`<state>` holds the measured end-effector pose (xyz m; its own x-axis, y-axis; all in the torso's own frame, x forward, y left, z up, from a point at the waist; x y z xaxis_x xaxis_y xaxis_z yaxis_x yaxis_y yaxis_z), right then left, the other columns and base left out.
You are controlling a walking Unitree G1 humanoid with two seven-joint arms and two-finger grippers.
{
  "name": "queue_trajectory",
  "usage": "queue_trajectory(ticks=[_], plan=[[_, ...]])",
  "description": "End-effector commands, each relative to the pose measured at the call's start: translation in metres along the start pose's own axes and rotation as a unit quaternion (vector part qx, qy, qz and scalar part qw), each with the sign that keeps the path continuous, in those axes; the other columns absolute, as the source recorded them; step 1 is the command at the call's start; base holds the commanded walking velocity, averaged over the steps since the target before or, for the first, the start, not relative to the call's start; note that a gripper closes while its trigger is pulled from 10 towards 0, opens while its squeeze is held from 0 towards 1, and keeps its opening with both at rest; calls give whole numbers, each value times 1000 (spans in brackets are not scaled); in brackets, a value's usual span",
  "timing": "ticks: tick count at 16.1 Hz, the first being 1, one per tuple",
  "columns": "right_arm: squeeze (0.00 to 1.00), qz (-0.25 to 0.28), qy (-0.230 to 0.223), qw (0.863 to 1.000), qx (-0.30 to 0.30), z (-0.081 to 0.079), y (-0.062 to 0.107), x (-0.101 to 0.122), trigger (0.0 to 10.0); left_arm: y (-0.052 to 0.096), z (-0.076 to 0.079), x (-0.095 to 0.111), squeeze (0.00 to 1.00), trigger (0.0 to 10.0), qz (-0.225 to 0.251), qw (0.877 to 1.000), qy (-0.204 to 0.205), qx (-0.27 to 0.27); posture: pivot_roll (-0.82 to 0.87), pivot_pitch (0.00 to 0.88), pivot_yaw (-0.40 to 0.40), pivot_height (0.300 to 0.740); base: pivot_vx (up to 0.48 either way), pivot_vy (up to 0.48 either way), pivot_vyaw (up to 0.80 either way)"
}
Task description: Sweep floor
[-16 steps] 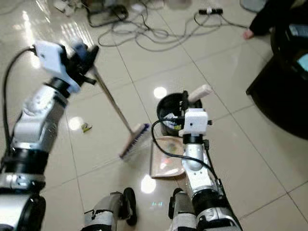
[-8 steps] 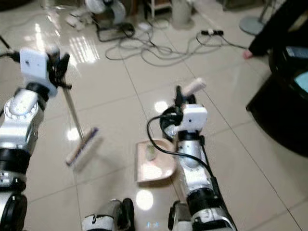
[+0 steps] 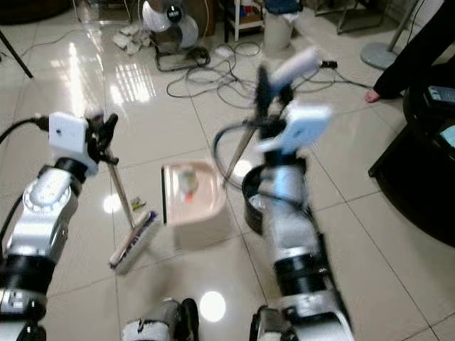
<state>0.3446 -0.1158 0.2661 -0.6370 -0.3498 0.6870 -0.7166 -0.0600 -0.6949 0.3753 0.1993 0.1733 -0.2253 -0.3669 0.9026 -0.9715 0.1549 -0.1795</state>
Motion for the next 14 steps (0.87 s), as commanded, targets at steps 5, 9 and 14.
queue_trajectory(ticks=[5,9,14], plan=[[0,73,29,996,-28,27,-23,77,10000,13,18,7,0,10000,7,1000,22,-19,-33,89,90,740,0,0,0],[0,72,96,990,-69,61,-9,118,10000,19,34,12,0,10000,7,998,44,-38,-45,93,101,740,0,0,0],[0,49,190,978,-71,80,9,131,10000,20,48,20,0,10000,10,997,54,-56,-49,104,114,740,0,0,0]])
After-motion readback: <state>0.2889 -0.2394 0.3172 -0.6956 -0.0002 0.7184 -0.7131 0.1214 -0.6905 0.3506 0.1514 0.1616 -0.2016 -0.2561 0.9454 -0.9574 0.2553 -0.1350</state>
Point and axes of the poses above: a point about 5 cm out from each wrist's last joint towards the gripper, its own y axis pointing back from the gripper into the wrist, its own x axis along the axis of the wrist's last joint, z = x × y, the point moved 4 cm from there along -y, pointing out of the wrist towards the gripper, and after that the axes turned 9 degrees about -y, right-handed, at the moved point
